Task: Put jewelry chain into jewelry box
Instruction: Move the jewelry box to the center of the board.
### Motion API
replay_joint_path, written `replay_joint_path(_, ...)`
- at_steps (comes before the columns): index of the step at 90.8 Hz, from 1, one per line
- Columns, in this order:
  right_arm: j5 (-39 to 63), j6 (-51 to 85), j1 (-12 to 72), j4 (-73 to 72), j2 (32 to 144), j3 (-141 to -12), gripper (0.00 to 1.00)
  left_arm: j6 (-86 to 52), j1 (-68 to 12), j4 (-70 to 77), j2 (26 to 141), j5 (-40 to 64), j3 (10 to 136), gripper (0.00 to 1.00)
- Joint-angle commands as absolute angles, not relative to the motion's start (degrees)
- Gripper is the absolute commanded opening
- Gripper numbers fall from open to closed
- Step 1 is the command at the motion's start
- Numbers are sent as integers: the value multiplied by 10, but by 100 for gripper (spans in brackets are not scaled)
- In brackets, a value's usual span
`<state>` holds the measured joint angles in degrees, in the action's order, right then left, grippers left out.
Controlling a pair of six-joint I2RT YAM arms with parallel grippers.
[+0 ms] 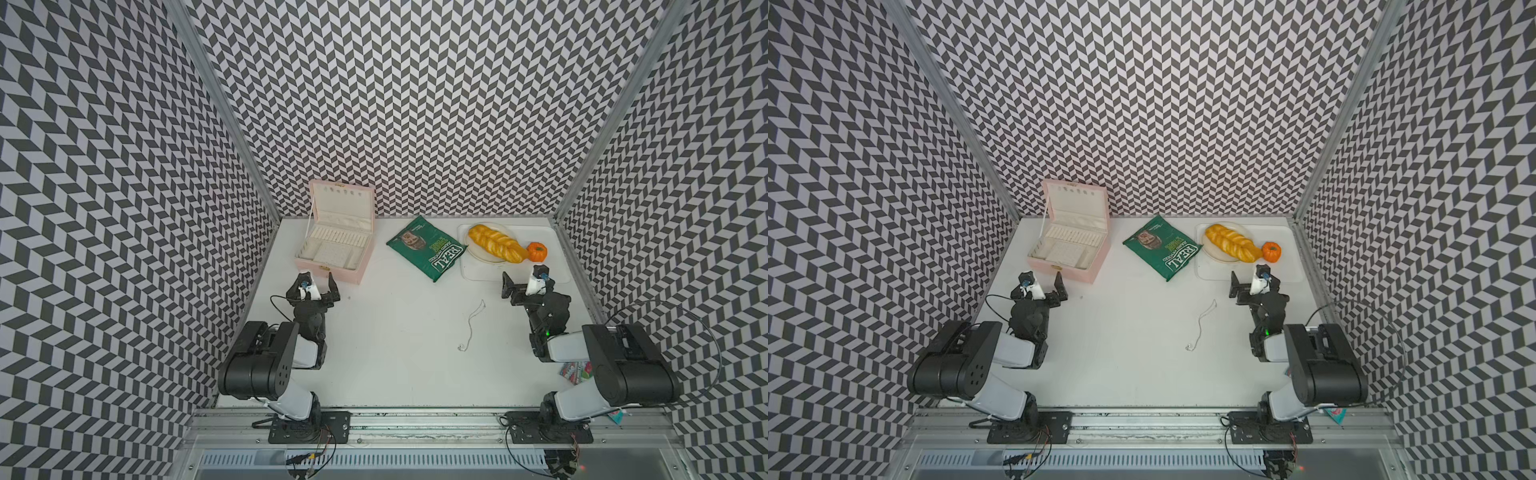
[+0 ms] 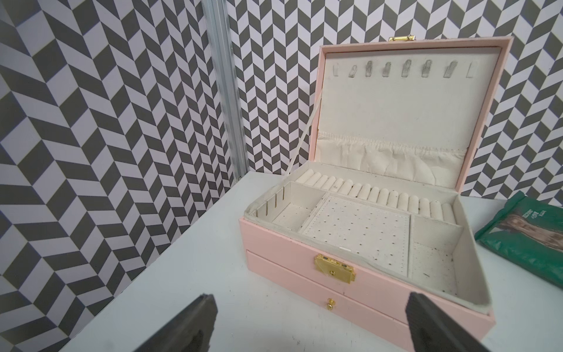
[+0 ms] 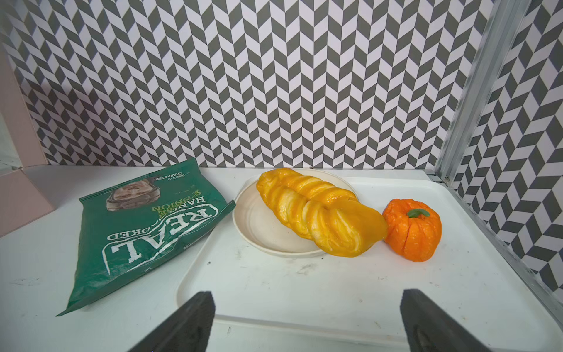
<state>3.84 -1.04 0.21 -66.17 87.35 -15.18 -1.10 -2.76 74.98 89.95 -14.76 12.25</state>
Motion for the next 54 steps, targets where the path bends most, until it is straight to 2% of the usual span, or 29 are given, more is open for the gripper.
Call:
replay_joint_path(1, 33, -14, 5, -683, 877, -160, 100, -5, -40, 767, 897, -171, 127, 100)
replay_joint_path(54, 34, -13, 5, -682, 879, -162, 100, -8, -30, 762, 898, -152, 132, 100)
